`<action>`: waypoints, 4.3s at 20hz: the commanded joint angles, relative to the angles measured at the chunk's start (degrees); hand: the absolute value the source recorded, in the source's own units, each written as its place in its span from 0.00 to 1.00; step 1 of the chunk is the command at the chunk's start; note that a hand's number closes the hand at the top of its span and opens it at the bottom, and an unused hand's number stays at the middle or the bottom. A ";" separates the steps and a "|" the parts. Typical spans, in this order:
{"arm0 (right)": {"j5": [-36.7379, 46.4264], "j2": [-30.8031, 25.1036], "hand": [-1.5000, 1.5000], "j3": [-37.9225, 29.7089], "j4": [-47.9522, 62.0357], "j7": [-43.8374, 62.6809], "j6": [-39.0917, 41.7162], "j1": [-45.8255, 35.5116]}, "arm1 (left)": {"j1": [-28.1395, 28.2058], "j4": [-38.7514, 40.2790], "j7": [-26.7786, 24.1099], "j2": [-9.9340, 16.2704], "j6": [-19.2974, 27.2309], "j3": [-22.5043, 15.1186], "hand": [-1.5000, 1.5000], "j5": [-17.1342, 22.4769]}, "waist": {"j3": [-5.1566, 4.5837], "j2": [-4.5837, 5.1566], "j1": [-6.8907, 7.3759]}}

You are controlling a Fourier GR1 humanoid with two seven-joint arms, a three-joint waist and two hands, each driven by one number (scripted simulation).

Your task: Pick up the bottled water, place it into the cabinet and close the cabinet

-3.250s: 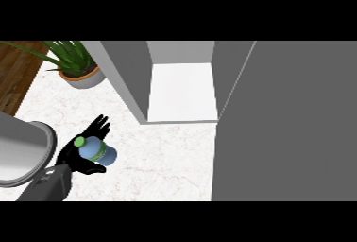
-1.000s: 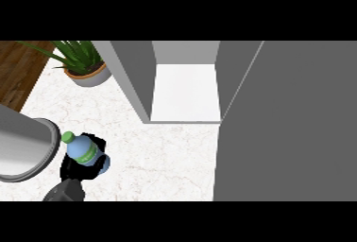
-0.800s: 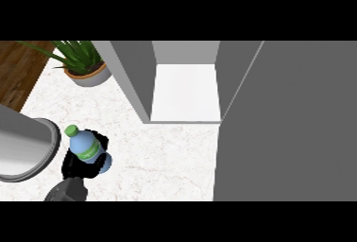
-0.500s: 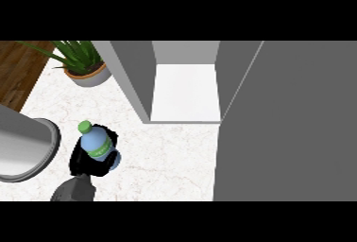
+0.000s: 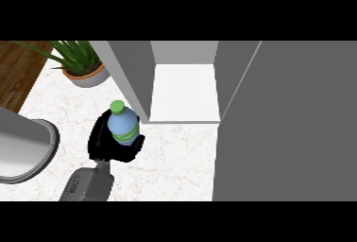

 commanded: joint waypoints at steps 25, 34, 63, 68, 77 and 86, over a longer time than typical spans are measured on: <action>-2.10 -0.24 0.00 -0.85 3.68 2.14 -1.14 -6.97 | -32.01 13.61 6.45 -0.10 38.67 -13.30 1.00 -12.22 | 0.03 0.73 -3.03; -2.72 -0.92 0.00 0.30 2.66 2.36 -0.04 -5.58 | -31.65 18.38 7.46 4.49 40.99 -12.59 1.00 -16.23 | -0.03 1.17 -4.38; -1.31 -0.39 0.00 1.62 4.14 0.17 0.06 -4.97 | -44.56 49.32 -0.28 8.23 45.21 -9.24 0.00 -20.67 | -0.15 1.86 -4.68; -3.18 -0.78 0.00 -0.83 6.49 0.51 0.49 -8.49 | -45.63 52.88 -6.67 6.08 45.39 -6.60 0.00 -19.86 | -0.12 1.90 -3.81; -0.83 -2.71 0.00 0.66 0.31 -1.52 1.06 -1.64 | -42.17 49.32 -21.46 6.08 29.55 1.80 0.00 -11.54 | -0.14 0.83 -2.24; 0.30 -0.54 0.00 0.62 4.42 -0.40 -2.04 -4.42 | -40.65 44.77 -24.14 3.23 21.90 1.47 0.00 -10.03 | -0.03 -0.07 0.54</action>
